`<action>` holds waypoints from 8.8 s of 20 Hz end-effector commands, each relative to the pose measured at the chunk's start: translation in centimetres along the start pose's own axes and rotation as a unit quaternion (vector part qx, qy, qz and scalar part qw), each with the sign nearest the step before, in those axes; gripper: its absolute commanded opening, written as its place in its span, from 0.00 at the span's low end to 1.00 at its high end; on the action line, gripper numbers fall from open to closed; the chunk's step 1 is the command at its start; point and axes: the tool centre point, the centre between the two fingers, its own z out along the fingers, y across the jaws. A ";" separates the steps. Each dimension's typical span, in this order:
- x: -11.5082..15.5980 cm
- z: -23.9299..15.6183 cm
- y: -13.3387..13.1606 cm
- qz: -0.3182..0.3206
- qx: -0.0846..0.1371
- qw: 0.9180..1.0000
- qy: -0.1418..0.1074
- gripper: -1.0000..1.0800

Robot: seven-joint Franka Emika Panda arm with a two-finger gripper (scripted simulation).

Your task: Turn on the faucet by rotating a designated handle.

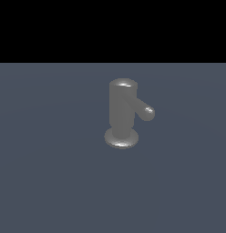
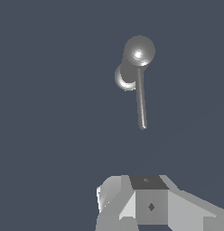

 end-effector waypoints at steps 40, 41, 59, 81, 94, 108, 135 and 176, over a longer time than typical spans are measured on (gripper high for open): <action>1.8 24.5 1.8 -0.020 0.003 1.000 -0.008 0.00; 1.8 25.0 1.9 -0.020 0.003 1.000 -0.008 0.00; 2.4 27.3 2.9 -0.022 0.003 1.000 -0.009 0.00; 4.4 27.4 12.3 -0.022 0.003 1.000 -0.009 0.00; 5.6 27.5 17.6 -0.022 0.003 1.000 -0.009 0.00; 9.7 26.3 19.1 -0.035 -0.003 0.999 0.005 0.00; 16.1 27.2 24.2 -0.027 0.001 1.000 -0.004 0.00; 28.2 27.1 24.2 -0.034 0.004 0.999 -0.001 0.00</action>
